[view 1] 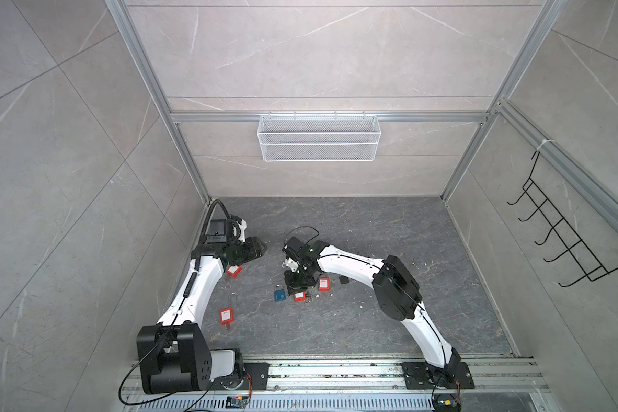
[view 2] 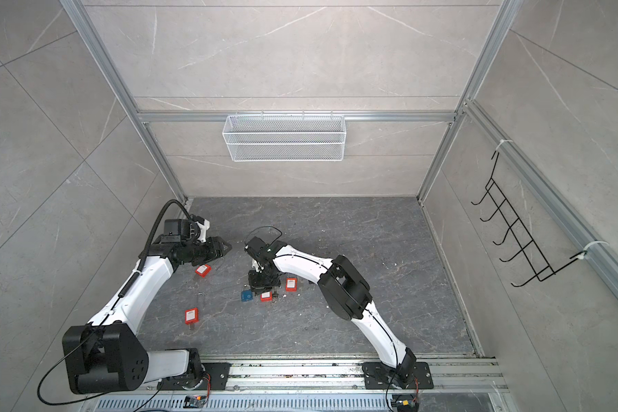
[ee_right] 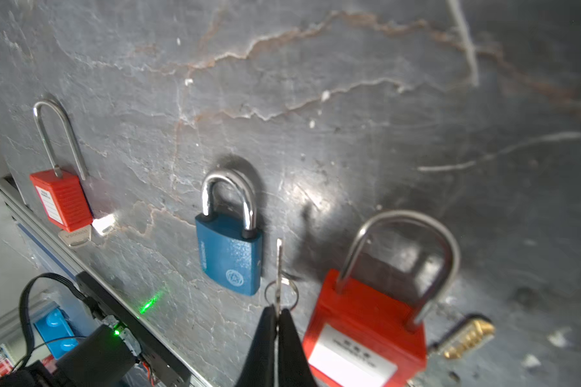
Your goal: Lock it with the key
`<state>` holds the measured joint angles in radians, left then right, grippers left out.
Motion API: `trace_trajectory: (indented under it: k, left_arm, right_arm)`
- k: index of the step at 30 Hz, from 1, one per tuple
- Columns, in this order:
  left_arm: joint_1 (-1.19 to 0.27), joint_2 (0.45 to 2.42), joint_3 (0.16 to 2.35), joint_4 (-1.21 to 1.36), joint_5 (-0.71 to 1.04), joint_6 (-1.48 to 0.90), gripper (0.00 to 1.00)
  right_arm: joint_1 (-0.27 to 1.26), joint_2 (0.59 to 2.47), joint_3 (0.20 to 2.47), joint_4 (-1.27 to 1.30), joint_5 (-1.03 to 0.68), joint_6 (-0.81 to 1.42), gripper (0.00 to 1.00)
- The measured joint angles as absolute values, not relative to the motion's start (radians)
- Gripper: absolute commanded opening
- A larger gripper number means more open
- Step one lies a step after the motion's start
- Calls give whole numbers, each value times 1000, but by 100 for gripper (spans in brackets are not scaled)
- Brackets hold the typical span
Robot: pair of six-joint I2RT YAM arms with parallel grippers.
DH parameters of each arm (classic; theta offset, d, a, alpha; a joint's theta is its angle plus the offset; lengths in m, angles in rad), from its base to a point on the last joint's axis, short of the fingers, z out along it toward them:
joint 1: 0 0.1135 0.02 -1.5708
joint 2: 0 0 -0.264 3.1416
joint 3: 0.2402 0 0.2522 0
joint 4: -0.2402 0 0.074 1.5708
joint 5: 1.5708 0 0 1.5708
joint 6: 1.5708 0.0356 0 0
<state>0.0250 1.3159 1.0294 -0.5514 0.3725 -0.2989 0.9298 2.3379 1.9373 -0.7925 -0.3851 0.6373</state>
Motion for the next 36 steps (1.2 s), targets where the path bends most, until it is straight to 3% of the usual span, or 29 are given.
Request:
trace_trajectory:
  k: [6, 12, 17, 22, 28, 36]
  left_arm:
    - [63, 1316, 1029, -619, 305, -248, 73]
    - [63, 1365, 1032, -708, 156, -134, 74]
    - [63, 1451, 1063, -770, 51, -31, 76]
    - [63, 1570, 1142, -818, -59, 73, 77]
    - [66, 1709, 1236, -843, -122, 193, 74]
    - [83, 1882, 1345, -872, -119, 280, 69]
  right_arm:
    - [945, 2338, 1965, -812, -368, 630, 41]
    - [949, 2243, 1845, -759, -314, 614, 44]
    - [949, 2064, 1705, -717, -168, 574, 50]
    - [947, 1886, 1553, -646, 51, 496, 70]
    - [907, 1786, 1374, -544, 176, 452, 73]
    - [775, 1725, 1196, -441, 151, 486, 73]
